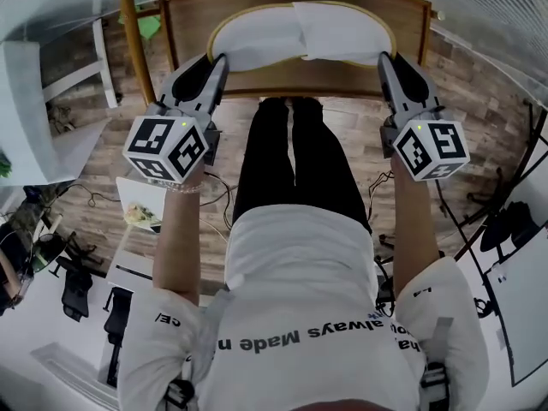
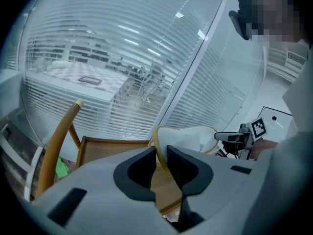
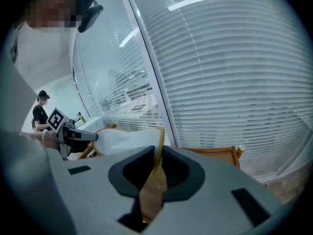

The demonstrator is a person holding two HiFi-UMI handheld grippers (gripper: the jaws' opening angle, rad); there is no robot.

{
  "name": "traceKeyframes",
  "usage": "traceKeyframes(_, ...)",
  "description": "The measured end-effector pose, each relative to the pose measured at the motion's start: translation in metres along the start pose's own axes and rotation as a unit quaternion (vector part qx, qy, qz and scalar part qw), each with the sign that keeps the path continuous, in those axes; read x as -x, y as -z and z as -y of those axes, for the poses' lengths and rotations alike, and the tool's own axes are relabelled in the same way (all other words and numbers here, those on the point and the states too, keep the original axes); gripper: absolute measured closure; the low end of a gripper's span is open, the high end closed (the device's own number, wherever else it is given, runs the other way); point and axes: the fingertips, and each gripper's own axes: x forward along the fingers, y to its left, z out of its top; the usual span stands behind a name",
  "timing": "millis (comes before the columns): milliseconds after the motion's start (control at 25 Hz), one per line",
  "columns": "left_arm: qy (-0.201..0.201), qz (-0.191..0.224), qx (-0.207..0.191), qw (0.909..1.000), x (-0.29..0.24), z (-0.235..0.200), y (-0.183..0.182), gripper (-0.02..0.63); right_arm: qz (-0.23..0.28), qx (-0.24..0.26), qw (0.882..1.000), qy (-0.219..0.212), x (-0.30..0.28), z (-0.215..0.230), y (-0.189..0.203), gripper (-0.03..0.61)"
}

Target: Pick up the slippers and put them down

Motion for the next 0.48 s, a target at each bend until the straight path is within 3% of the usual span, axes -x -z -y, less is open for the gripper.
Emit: traceKeyframes(480, -0.009, 0.036, -0.005, 0.9993, 0.058, 0.034, -0.063, 0.541, 0.027, 0.02, 0.999, -0.005, 0.047, -0.034, -0.068, 0.529)
